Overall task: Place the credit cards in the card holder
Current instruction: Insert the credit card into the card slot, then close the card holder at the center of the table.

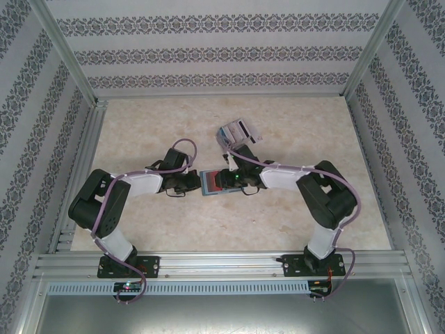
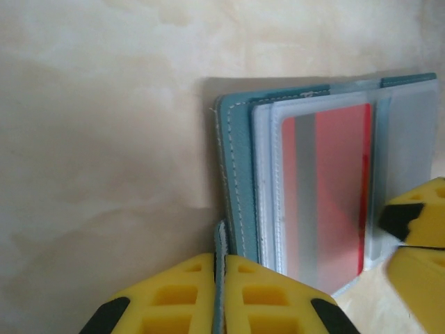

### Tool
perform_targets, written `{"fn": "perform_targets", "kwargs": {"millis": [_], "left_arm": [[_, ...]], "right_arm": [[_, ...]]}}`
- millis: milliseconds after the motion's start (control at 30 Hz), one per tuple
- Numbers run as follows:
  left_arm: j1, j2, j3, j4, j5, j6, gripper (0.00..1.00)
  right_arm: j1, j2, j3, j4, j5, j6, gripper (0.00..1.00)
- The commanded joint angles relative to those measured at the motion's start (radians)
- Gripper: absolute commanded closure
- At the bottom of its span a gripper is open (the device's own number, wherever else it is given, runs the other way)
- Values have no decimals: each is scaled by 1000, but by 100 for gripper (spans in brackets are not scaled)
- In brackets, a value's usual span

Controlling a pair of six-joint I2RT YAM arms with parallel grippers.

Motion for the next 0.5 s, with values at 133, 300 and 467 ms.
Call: {"fn": "perform_targets", "kwargs": {"millis": [133, 300, 467], "left_arm": [[-10, -30, 22, -17, -2, 17, 96], [-10, -26, 25, -10, 4, 13, 96], [-11, -25, 25, -6, 6, 9, 96]], "right_arm": [[-172, -173, -87, -80, -30, -36, 53], [-229, -96, -118, -31, -138, -4, 51], [-228, -5, -105, 27, -181, 13, 49]]}}
